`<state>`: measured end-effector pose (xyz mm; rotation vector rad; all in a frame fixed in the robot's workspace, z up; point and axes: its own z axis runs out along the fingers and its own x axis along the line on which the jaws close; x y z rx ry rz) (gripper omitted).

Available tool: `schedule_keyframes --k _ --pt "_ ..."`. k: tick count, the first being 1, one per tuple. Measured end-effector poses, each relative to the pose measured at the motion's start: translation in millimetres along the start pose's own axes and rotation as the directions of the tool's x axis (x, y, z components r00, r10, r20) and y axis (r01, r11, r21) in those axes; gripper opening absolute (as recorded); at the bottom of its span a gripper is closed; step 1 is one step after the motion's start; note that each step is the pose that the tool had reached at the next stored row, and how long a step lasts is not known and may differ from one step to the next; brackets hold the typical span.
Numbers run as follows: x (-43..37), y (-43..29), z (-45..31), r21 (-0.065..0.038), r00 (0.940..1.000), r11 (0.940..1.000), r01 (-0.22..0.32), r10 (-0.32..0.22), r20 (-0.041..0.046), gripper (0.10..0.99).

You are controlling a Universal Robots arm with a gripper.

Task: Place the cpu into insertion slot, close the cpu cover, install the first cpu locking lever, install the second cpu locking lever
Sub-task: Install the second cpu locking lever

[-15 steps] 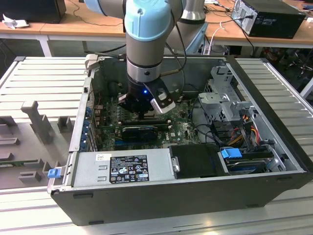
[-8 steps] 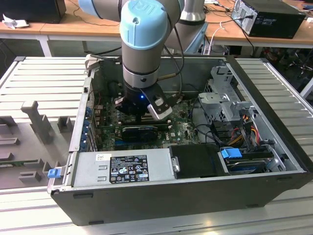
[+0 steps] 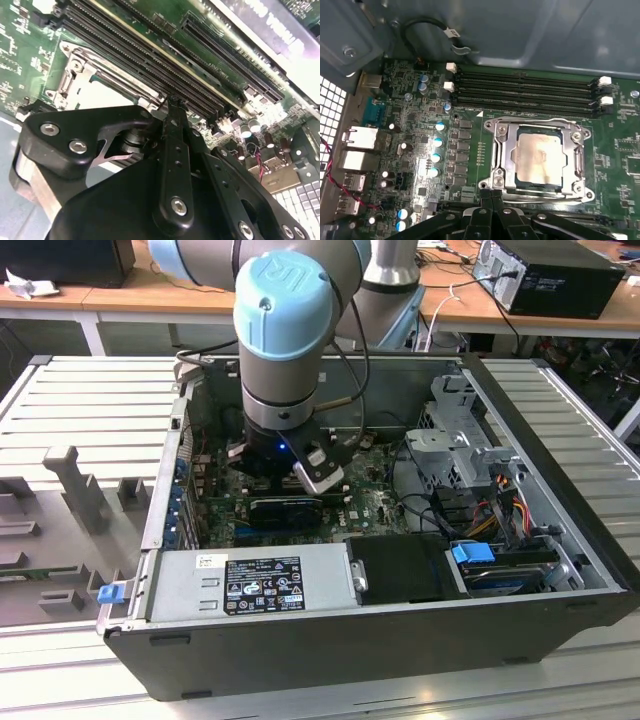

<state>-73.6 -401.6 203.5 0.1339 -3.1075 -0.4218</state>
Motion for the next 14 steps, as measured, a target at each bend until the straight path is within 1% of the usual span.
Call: schedule_keyframes --k 1,2,4,5,10,11,12,14 --pt "0.5 -0.3 1.0 -0.002 1.0000 1.0000 0.000 0.000 0.0001 0.106" --pt "0.9 -0.8 2.7 -0.006 1.0000 1.0000 0.000 0.000 0.0003 0.106" --pt "1.2 -1.0 3.9 -0.023 1.0000 0.9997 0.000 0.000 0.0019 0.106" --pt "1.3 -1.3 4.9 -0.038 1.0000 0.9993 0.001 0.000 0.0032 0.106" --pt "1.4 -2.3 9.4 -0.060 1.0000 0.9982 0.001 -0.001 0.0052 0.106" --pt "1.9 -2.5 9.8 -0.062 1.0000 0.9981 0.001 -0.001 0.0053 0.106" --pt "2.3 -0.5 2.7 -0.062 1.0000 0.9981 0.001 -0.001 0.0053 0.106" --pt "2.3 4.2 -13.9 -0.062 1.0000 0.9981 0.001 -0.001 0.0052 0.106"
